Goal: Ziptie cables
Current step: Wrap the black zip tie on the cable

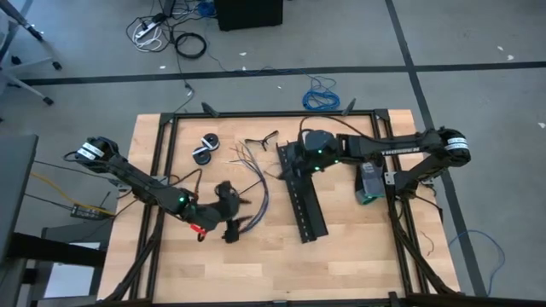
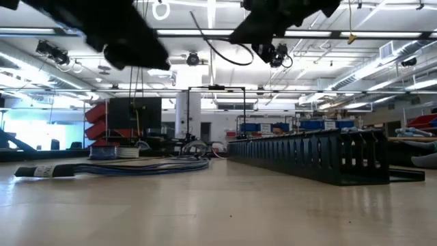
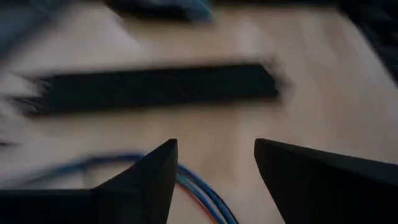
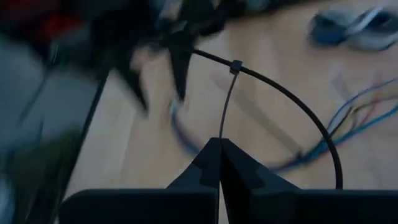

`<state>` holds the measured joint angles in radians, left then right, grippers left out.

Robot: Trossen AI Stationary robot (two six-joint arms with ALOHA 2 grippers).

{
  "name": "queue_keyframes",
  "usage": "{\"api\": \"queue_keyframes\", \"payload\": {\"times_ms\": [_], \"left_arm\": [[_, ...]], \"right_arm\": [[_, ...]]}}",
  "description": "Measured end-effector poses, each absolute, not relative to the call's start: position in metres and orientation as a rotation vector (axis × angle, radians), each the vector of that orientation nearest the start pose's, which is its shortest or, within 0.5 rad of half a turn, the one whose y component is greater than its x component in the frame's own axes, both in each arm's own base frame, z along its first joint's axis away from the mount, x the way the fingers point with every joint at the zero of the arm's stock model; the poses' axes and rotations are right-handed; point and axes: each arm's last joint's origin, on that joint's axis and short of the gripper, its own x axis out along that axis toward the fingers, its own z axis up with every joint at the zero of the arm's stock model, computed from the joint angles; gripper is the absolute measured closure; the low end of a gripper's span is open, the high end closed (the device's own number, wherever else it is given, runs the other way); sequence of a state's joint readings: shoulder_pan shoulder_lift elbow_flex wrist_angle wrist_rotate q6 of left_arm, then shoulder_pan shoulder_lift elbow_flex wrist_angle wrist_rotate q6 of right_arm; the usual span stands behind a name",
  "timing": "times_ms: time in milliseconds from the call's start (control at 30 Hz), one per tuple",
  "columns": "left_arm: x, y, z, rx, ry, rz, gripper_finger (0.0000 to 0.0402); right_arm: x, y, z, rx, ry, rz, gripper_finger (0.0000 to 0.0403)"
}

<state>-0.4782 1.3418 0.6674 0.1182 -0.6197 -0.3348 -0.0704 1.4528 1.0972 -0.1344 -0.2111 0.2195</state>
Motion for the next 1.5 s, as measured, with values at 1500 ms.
{"api": "queue_keyframes", "payload": {"times_ms": [1500], "left_arm": [[0.260,-0.065,0.281,0.308,-0.049,0.765,0.0199]], "right_arm": [[0.314,-0.071,0.298,0.361,0.070,0.361,0.0403]]}}
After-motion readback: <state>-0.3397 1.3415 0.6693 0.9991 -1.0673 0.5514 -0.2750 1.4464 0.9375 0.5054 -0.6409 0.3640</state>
